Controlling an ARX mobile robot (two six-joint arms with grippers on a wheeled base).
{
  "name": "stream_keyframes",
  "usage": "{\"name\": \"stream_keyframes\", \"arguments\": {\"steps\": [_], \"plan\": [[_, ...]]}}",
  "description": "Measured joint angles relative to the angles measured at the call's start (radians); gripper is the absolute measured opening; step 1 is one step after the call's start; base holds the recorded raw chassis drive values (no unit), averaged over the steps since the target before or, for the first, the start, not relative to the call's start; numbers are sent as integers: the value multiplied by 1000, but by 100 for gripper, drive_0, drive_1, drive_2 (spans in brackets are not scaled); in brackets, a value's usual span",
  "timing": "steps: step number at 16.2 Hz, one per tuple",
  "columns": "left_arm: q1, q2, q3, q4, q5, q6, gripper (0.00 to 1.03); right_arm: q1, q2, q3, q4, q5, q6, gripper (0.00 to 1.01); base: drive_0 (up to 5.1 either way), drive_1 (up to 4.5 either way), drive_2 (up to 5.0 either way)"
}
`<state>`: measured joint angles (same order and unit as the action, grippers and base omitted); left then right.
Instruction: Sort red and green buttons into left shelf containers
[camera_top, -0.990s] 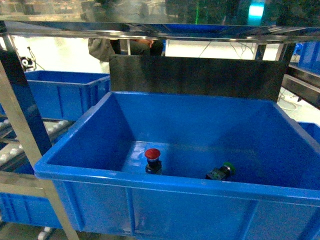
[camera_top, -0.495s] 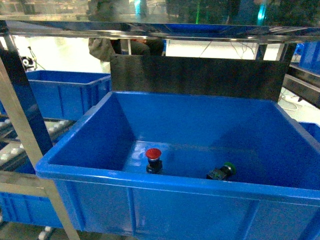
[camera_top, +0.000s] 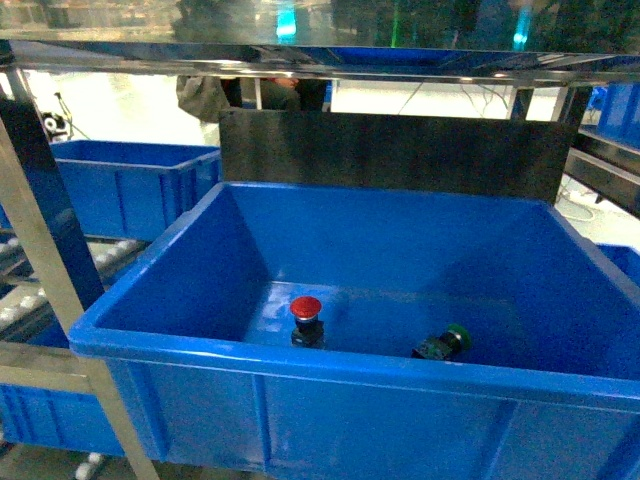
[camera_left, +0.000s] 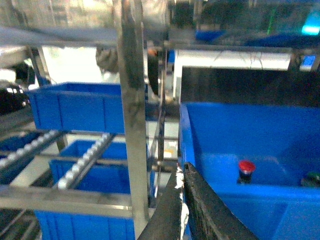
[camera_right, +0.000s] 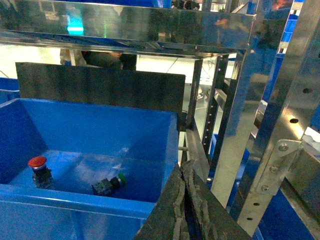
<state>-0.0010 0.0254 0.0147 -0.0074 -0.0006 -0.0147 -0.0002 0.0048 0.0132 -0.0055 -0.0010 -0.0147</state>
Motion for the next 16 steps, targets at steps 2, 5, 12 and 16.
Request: {"name": "stream_keyframes", "arguments": {"steps": [2, 5, 12, 16], "plan": [[0, -17, 0, 0, 0, 0, 2, 0, 0, 0, 0, -2, 0, 2, 0, 0, 0], [0, -17, 0, 4, 0, 0, 2, 0, 0, 0, 1, -2, 0, 2, 0, 0, 0], [0, -17, 0, 3, 0, 0, 60, 0, 0, 0, 1, -2, 0, 67, 0, 0, 0], [0, -17, 0, 3, 0, 0, 98, 0, 0, 0, 1, -2, 0, 99, 0, 0, 0]]}}
